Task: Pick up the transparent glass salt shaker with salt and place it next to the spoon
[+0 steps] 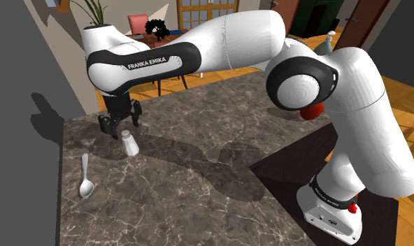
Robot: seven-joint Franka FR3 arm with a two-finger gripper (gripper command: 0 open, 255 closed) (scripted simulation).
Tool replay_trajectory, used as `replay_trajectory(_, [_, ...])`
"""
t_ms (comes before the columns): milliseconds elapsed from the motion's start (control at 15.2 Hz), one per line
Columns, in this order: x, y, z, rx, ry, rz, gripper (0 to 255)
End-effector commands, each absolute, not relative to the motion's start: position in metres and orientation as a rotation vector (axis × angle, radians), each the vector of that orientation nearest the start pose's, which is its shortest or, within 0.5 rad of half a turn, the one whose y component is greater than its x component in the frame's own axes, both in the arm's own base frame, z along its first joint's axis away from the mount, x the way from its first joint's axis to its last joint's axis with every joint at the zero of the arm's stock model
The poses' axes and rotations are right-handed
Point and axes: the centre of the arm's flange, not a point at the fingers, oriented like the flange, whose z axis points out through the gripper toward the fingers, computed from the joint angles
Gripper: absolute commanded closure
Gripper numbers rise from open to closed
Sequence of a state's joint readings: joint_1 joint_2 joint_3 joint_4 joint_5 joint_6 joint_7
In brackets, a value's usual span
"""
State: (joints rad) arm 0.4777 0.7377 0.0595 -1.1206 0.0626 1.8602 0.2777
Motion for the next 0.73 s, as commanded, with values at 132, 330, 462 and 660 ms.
replay_trajectory(132, [0.652,0.377,0.389,-3.028,-0.344,0.056,0])
replay_trajectory(330, [0.654,0.374,0.425,-3.028,-0.344,0.056,0])
replay_trajectory(462, [0.654,0.374,0.425,-3.028,-0.344,0.056,0])
replay_trajectory(660, [0.654,0.374,0.425,-3.028,-0.344,0.056,0])
